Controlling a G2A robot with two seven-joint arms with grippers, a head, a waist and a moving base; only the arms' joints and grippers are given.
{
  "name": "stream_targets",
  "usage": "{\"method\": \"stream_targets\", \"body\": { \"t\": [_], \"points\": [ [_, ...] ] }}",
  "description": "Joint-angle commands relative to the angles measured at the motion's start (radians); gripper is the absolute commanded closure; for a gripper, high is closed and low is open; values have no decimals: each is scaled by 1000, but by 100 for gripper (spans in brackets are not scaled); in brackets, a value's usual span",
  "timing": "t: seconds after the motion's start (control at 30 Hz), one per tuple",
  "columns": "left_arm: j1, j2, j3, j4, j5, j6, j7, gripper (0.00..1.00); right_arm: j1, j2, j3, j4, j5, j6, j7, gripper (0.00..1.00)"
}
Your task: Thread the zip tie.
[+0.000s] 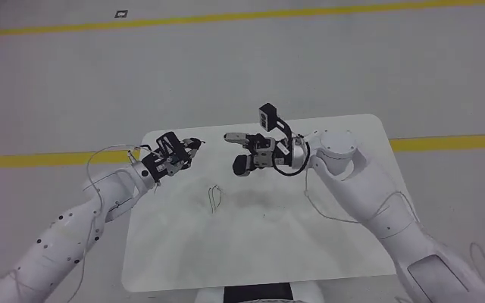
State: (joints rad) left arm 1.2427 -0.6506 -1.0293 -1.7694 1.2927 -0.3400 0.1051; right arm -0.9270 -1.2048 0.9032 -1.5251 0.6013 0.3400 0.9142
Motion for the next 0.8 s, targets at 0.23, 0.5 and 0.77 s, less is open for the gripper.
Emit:
{"method": "stream_targets", "body": {
  "t": [0.23,0.5,0.77],
  "points": [
    [0,0,0,0,0,0,0,100,174,-42,-191,168,196,0,42,0],
    [0,0,0,0,0,0,0,100,165,-42,-189,165,195,-2,26,0],
    [0,0,0,0,0,0,0,100,209,-48,-240,262,256,0,0,0]
  ]
}}
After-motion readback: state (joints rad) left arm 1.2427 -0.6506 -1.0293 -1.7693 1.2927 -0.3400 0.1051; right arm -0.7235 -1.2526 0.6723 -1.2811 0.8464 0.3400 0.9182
